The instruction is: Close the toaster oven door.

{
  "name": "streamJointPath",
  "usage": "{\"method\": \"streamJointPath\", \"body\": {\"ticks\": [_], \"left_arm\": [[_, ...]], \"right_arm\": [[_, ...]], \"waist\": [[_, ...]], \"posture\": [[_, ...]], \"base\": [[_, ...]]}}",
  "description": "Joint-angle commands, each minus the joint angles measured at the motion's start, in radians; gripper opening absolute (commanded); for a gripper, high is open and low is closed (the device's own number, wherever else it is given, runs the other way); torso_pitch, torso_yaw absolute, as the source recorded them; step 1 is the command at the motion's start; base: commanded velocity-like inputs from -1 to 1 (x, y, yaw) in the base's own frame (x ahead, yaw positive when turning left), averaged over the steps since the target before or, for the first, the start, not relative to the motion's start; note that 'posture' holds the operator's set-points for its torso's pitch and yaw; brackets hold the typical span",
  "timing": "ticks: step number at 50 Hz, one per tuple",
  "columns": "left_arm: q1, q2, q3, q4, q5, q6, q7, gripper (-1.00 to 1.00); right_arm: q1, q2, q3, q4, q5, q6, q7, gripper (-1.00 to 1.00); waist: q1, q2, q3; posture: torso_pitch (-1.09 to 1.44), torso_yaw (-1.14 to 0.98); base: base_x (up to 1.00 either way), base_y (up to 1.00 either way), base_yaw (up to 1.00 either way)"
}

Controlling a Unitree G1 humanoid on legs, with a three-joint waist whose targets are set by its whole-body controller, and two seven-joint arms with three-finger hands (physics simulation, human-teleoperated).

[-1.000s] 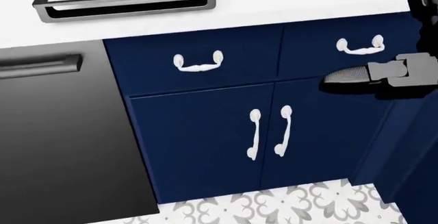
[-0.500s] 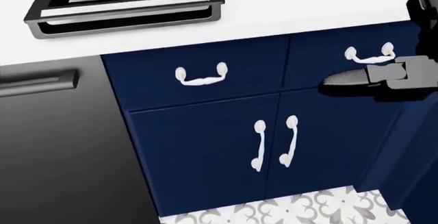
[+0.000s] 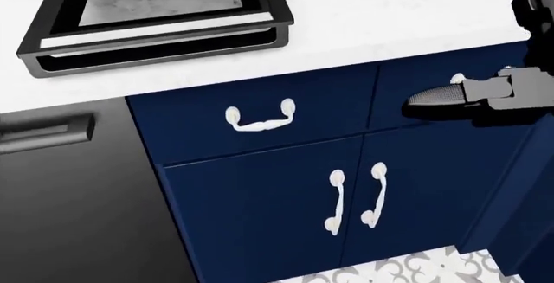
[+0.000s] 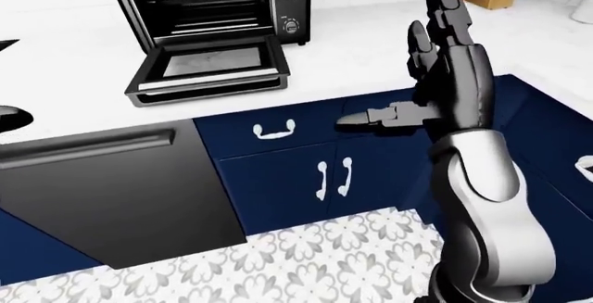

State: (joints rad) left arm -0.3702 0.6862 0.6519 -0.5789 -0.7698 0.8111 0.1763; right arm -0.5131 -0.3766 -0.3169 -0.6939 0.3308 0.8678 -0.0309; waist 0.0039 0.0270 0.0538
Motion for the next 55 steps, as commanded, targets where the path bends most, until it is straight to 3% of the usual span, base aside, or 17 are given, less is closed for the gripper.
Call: {"method": "streamJointPath", "body": {"ticks": [1, 5, 6, 8, 14, 18, 19, 21, 28, 31, 32, 34, 40, 44, 45, 47, 55], "left_arm": [[-0.02, 0.02, 0.013, -0.018, -0.005, -0.032, -0.003, 1.0], [-0.022, 0.039, 0.029, -0.005, -0.02, -0.032, -0.003, 1.0], [-0.008, 0.045, 0.04, 0.005, -0.008, -0.046, -0.019, 1.0], [0.006, 0.054, 0.063, 0.016, -0.002, -0.055, -0.033, 1.0], [0.004, 0.079, 0.078, 0.045, 0.0, -0.069, -0.032, 1.0], [0.005, 0.081, 0.081, 0.045, -0.003, -0.069, -0.026, 1.0], [0.006, 0.082, 0.083, 0.045, -0.004, -0.069, -0.025, 1.0], [0.009, 0.082, 0.084, 0.045, -0.006, -0.07, -0.026, 1.0], [0.022, 0.077, 0.087, 0.044, 0.0, -0.076, -0.033, 1.0], [0.019, 0.078, 0.088, 0.043, -0.003, -0.07, -0.031, 1.0], [0.016, 0.08, 0.089, 0.043, -0.006, -0.068, -0.03, 1.0], [0.019, 0.079, 0.089, 0.044, -0.005, -0.07, -0.03, 1.0], [0.018, 0.082, 0.091, 0.042, -0.014, -0.065, -0.026, 1.0], [0.022, 0.082, 0.094, 0.045, -0.013, -0.067, -0.027, 1.0], [0.022, 0.083, 0.097, 0.045, -0.015, -0.065, -0.026, 1.0], [0.024, 0.087, 0.104, 0.043, -0.02, -0.062, -0.027, 1.0], [0.068, 0.081, 0.142, 0.026, -0.021, -0.065, -0.053, 1.0]], "right_arm": [[-0.024, -0.013, -0.014, -0.021, -0.006, -0.031, -0.007, 1.0], [-0.025, -0.019, -0.024, -0.016, -0.002, -0.033, -0.007, 1.0], [-0.026, -0.022, -0.024, -0.014, -0.001, -0.034, -0.007, 1.0], [-0.029, -0.026, -0.027, -0.012, 0.001, -0.033, -0.009, 1.0], [-0.033, -0.036, -0.034, -0.004, 0.008, -0.034, -0.012, 1.0], [-0.041, -0.038, -0.03, -0.002, 0.011, -0.032, -0.018, 1.0], [-0.041, -0.039, -0.029, 0.0, 0.011, -0.034, -0.018, 1.0], [-0.039, -0.04, -0.03, 0.0, 0.012, -0.035, -0.018, 1.0], [-0.039, -0.041, -0.028, 0.001, 0.012, -0.037, -0.019, 1.0], [-0.043, -0.042, -0.028, 0.001, 0.013, -0.034, -0.02, 1.0], [-0.045, -0.042, -0.027, 0.001, 0.013, -0.033, -0.021, 1.0], [-0.045, -0.041, -0.025, 0.001, 0.013, -0.034, -0.021, 1.0], [-0.05, -0.043, -0.026, -0.003, 0.015, -0.026, -0.023, 1.0], [-0.052, -0.042, -0.025, -0.005, 0.016, -0.023, -0.026, 1.0], [-0.052, -0.042, -0.023, -0.005, 0.016, -0.024, -0.026, 1.0], [-0.055, -0.044, -0.023, 0.0, 0.014, -0.025, -0.024, 1.0], [-0.049, -0.041, -0.022, 0.0, 0.008, -0.029, -0.021, 1.0]], "waist": [[-0.002, 0.004, -0.012], [0.004, -0.077, -0.027], [-0.002, -0.045, -0.022], [-0.004, -0.06, -0.022], [-0.011, -0.012, -0.01], [-0.02, 0.091, -0.031], [-0.009, 0.051, -0.021], [-0.008, 0.061, -0.015], [0.001, -0.01, -0.011], [0.006, -0.079, -0.028], [-0.003, -0.042, -0.021], [-0.004, -0.057, -0.022], [-0.012, -0.01, -0.009], [-0.019, 0.094, -0.033], [-0.011, 0.049, -0.021], [-0.008, 0.061, -0.015], [0.003, -0.029, -0.014]], "posture": [[0.0, 0.0], [0.0, 0.0], [0.0, 0.0], [0.0, 0.0], [0.0, 0.0], [0.0, 0.0], [0.0, 0.0], [0.0, 0.0], [0.0, 0.0], [0.0, 0.0], [0.0, 0.0], [0.0, 0.0], [0.0, 0.0], [0.0, 0.0], [0.0, 0.0], [0.0, 0.0], [0.0, 0.0]], "base": [[0.16, 0.1, 0.0], [0.15, 0.1, 0.0], [0.15, 0.1, 0.0], [0.15, 0.1, 0.0], [0.16, 0.1, 0.0], [0.16, 0.1, 0.0], [0.16, 0.1, 0.0], [0.16, 0.09, 0.0], [0.15, 0.1, 0.0], [0.15, 0.1, 0.0], [0.16, 0.09, 0.0], [0.15, 0.1, 0.0], [0.16, 0.1, 0.0], [0.16, 0.1, 0.0], [0.16, 0.1, 0.0], [0.15, 0.1, 0.0], [0.16, 0.1, 0.0]]}}
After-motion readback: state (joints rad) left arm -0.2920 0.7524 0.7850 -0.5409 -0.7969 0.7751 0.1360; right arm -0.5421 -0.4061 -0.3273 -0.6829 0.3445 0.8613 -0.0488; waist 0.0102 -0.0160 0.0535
